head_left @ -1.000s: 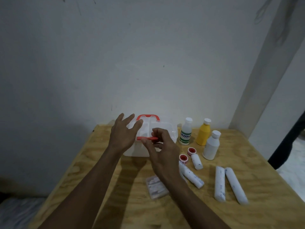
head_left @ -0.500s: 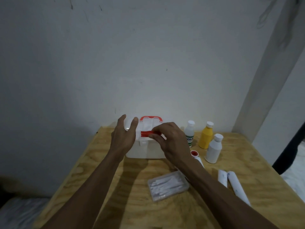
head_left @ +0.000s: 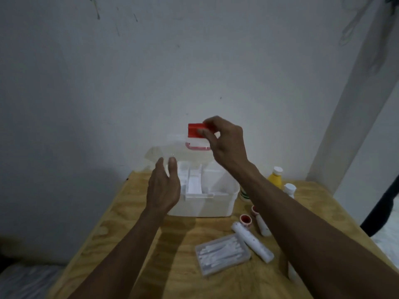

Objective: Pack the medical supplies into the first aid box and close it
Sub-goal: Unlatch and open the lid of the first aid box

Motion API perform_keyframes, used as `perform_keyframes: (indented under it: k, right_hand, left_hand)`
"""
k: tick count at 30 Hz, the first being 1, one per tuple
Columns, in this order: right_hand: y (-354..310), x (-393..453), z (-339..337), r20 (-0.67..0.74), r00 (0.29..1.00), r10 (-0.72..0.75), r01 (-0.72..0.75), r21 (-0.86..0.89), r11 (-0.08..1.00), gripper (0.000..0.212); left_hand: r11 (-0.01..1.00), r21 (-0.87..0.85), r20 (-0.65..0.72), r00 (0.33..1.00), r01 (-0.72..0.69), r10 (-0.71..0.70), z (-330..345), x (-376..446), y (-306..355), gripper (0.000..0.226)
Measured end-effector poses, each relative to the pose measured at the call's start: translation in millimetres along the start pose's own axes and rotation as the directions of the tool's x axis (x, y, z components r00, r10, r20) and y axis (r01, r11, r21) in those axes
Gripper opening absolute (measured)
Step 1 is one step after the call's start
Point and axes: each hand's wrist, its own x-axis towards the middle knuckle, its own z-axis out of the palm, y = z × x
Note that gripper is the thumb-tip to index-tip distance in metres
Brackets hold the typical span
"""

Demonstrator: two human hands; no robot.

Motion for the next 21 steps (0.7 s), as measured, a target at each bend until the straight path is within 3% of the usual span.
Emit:
perform_keyframes:
  k: [3,5,10,17,21]
  right_hand:
    - [13,29,10,-0.022,0.999,0.025,-0.025,-0.022,0.999,0.024]
    - [21,43,18,-0.026,0.998,0.049,-0.05,-0.049,0.998,0.028]
    - [35,67,34,-0.05,0.99,0.134,-0.138,-0.081,0.987,0.033]
    - [48,81,49,-0.098,0.969,0.229,-0.24,-0.13,0.962,0.035]
    - [58,73,53,-0.079,0.979,0.186,-0.198,-0.186,0.962,0.035]
  left_hand:
    - [0.949,0.291,0.087,0.992,-0.117,0.095,5,8,-7,0.079]
    - [0.906,0.39,0.147,0.982,-0.167,0.118,8,12,-9,0.084]
    - [0.869,0.452,0.241,0.965,-0.202,0.099,12,17,-10,0.093]
    - [0.839,0.509,0.255,0.964,-0.194,0.069,13,17,-10,0.093]
    - [0.828,0.517,0.272,0.959,-0.217,0.082,13,18,-11,0.088]
